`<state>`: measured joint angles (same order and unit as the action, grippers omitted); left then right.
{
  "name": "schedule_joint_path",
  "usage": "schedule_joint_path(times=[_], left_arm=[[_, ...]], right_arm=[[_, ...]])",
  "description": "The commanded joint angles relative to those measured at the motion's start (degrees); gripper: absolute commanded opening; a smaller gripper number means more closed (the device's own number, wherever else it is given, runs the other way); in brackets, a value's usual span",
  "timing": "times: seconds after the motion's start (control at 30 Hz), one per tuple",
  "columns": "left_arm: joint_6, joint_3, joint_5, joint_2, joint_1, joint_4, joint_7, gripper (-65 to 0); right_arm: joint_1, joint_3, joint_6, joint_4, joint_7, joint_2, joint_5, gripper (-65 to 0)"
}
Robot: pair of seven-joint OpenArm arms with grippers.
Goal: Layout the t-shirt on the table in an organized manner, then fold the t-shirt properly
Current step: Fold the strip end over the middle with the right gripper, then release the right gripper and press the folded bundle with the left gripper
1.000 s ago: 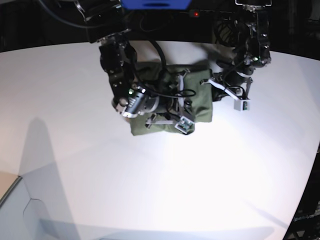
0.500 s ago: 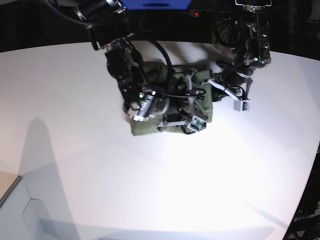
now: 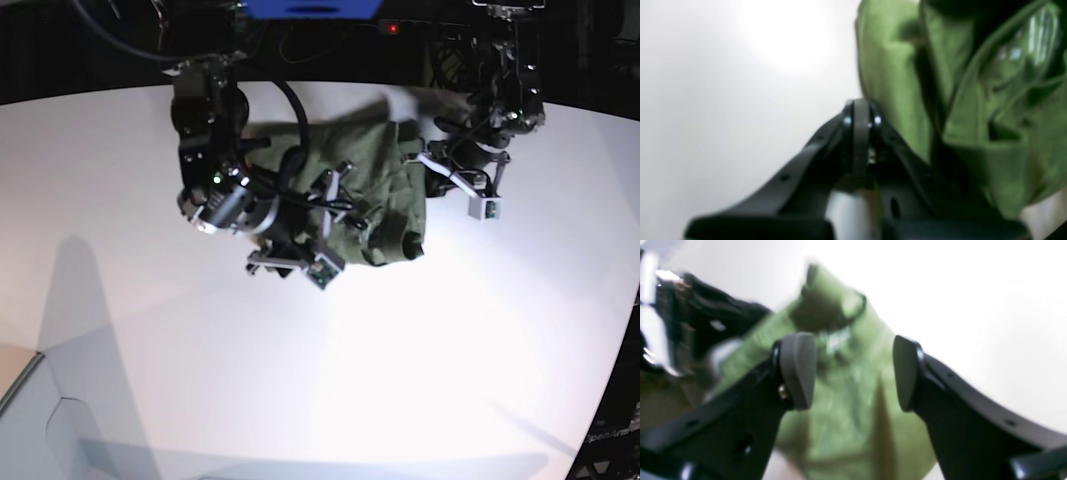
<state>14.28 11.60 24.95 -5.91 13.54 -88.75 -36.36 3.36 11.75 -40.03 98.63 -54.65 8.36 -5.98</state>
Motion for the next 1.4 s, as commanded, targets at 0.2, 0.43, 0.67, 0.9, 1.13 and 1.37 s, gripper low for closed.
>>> schedule_joint_path(times=[0.2,0.43,0.67,0.9,1.13,1.37], left_arm=[[0.53,8.76,0.76,-1.34,3.03,-8.52,-0.61,-64.9],[0.79,20.62,0.85,-1.25,3.91,-12.30,-6.85,-64.5],[0.79,22.21,0.85,-0.81,4.00,-16.26,-7.29,-64.2],[0.79,22.47,0.85,1.56,2.94,-18.90,-12.21,-52.3],[0.79,22.03,0.85,6.75,2.77,-20.48,-12.30,-51.9],[5.89,14.21,0.94,7.63,3.21,-20.39,-12.39,-51.8]], right_arm=[[-4.98,0.43,0.03,0.84,1.86,0.64,-1.19,-42.2],[-4.98,0.43,0.03,-4.17,1.95,0.64,-1.19,-42.5],[-5.07,0.43,0.03,-16.30,8.81,0.64,-1.27,-42.5],[-7.00,0.52,0.03,-9.44,8.98,0.64,-1.27,-42.5],[-7.71,0.08,0.03,4.10,4.94,-1.64,-1.19,-42.4],[-7.79,-5.20,0.03,13.06,-0.78,-6.29,-1.10,-42.4]])
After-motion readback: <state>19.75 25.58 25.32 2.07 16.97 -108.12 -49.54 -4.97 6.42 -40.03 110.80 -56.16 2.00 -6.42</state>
